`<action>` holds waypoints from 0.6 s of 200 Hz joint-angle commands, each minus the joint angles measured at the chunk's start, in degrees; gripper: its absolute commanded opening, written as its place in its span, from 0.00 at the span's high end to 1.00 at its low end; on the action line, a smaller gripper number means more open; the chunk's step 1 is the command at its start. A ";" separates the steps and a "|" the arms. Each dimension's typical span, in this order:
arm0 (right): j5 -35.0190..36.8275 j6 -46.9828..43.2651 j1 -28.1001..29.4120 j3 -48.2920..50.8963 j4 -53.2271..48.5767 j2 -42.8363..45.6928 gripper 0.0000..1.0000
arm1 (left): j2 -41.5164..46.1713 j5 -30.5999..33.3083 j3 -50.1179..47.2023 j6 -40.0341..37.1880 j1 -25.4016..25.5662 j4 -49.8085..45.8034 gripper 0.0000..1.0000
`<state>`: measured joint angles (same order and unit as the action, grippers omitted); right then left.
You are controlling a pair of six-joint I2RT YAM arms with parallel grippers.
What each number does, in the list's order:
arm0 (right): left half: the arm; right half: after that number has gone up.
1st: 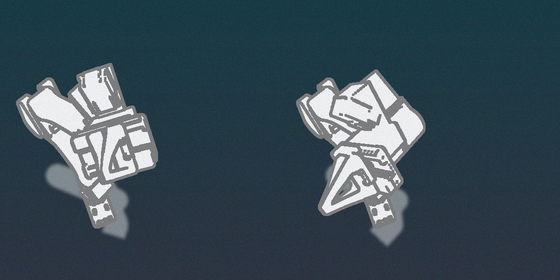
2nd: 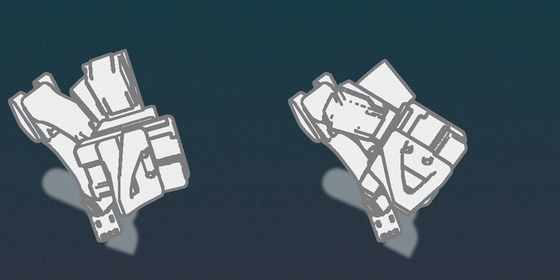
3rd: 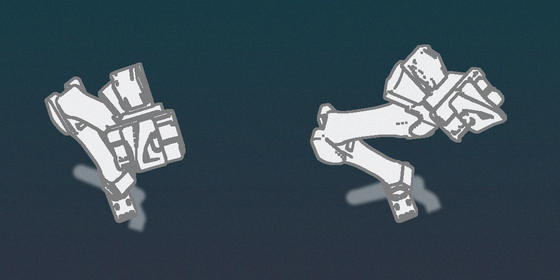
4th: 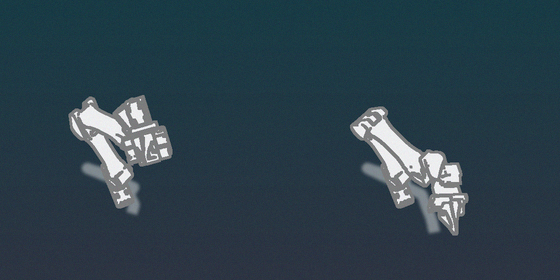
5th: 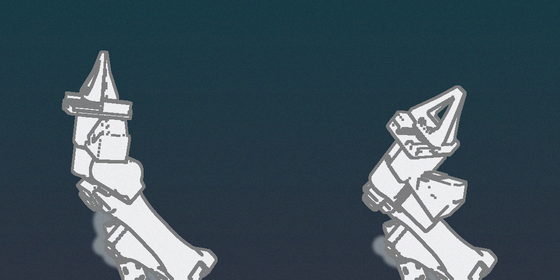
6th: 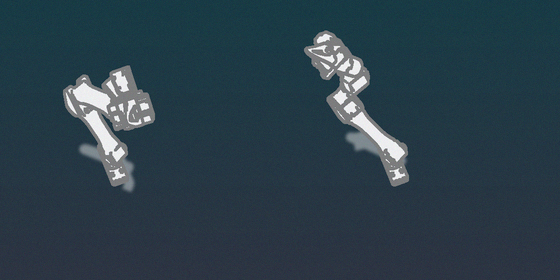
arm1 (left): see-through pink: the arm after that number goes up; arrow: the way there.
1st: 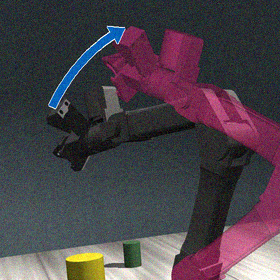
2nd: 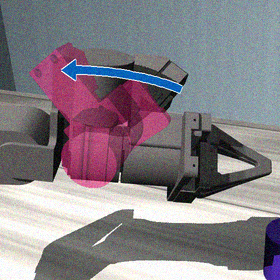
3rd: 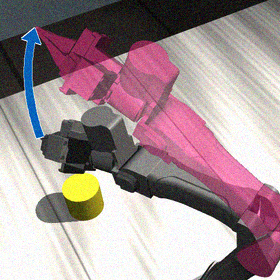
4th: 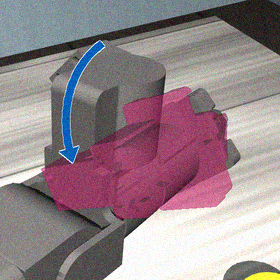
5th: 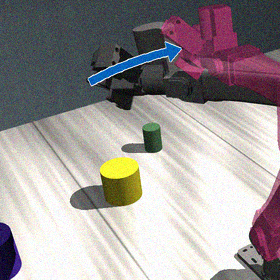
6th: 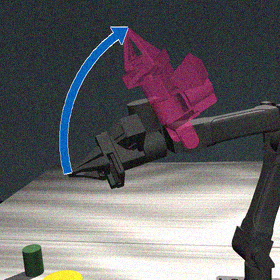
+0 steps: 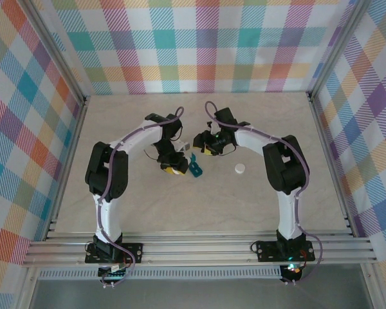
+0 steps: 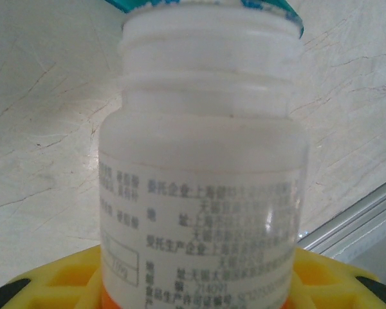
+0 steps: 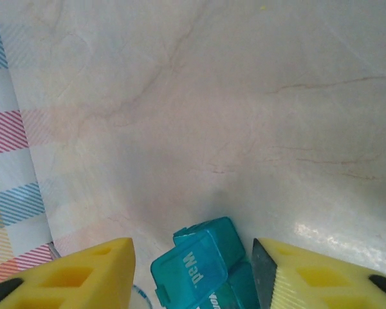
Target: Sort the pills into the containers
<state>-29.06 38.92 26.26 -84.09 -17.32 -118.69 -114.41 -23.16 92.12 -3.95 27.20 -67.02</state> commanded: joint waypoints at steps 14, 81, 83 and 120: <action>-1.53 6.43 -1.47 -0.35 4.10 -1.77 0.65 | 3.56 -1.74 -1.24 -0.63 -0.76 0.49 1.00; -5.46 5.20 -1.39 0.40 3.18 -4.43 0.83 | 3.58 -2.26 -0.61 -0.71 -0.92 0.26 1.00; -5.65 5.20 -1.37 0.42 3.31 -4.50 0.83 | 3.58 -2.18 -0.62 -0.76 -0.92 0.35 1.00; -7.69 4.51 -0.55 0.95 3.45 -5.09 0.84 | 3.60 -2.23 -0.61 -0.64 -0.96 0.38 1.00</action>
<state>-33.67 44.16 24.86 -84.05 -14.44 -122.39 -112.97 -24.03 91.59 -3.95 26.79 -66.83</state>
